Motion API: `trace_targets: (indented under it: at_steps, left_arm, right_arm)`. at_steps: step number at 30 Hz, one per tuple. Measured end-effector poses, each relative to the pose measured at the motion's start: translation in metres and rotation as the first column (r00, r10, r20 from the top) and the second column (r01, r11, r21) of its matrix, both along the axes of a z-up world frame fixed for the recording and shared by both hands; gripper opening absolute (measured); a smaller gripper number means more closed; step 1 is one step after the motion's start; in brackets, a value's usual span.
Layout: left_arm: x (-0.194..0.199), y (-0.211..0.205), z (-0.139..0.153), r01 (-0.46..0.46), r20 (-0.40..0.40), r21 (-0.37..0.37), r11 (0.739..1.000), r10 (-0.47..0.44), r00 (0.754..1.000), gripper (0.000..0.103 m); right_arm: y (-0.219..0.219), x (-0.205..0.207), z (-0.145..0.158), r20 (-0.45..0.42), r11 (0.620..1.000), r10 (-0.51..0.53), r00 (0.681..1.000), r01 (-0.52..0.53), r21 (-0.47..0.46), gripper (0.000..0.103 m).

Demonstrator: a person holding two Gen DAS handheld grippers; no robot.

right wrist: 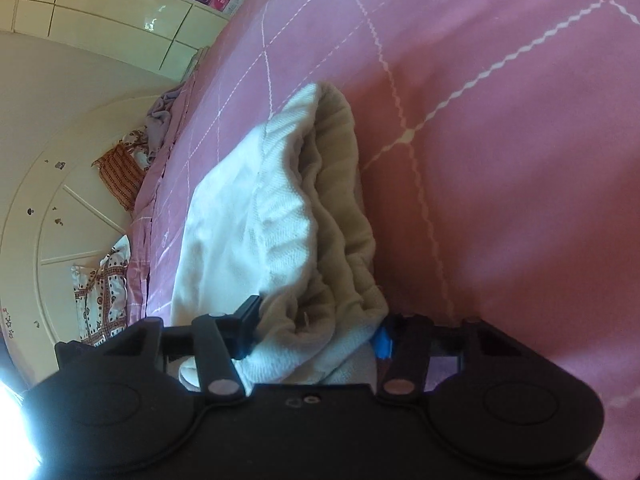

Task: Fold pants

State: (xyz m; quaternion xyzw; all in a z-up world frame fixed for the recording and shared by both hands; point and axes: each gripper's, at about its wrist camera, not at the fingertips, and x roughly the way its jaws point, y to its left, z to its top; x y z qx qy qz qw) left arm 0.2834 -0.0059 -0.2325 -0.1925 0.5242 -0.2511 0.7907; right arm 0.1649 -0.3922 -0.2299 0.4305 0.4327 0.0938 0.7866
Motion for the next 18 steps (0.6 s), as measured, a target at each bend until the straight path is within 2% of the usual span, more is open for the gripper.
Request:
trace_targets:
  at_steps: [3,7,11,18]
  left_arm:
    - [-0.006,-0.005,0.003,-0.028,0.013,0.022,0.999,0.027,1.0,0.042]
    - [-0.023,-0.01,0.024,-0.036,0.102,0.083,0.996,0.028,0.994,0.034]
    - [-0.029,-0.009,0.05,-0.045,0.168,0.057,0.997,0.035,0.985,0.031]
    - [-0.024,-0.006,0.11,-0.081,0.275,-0.025,0.996,0.085,0.958,0.03]
  right_arm:
    - [0.014,0.016,-0.001,0.015,0.999,-0.02,1.0,0.021,-0.05,0.052]
    - [0.032,0.012,0.016,0.025,0.988,-0.024,0.999,0.028,-0.153,0.041]
    - [0.037,0.001,0.044,0.115,0.993,-0.01,0.993,0.023,-0.113,0.038]
    - [0.05,0.012,0.101,0.241,0.994,0.046,0.97,-0.021,-0.106,0.038]
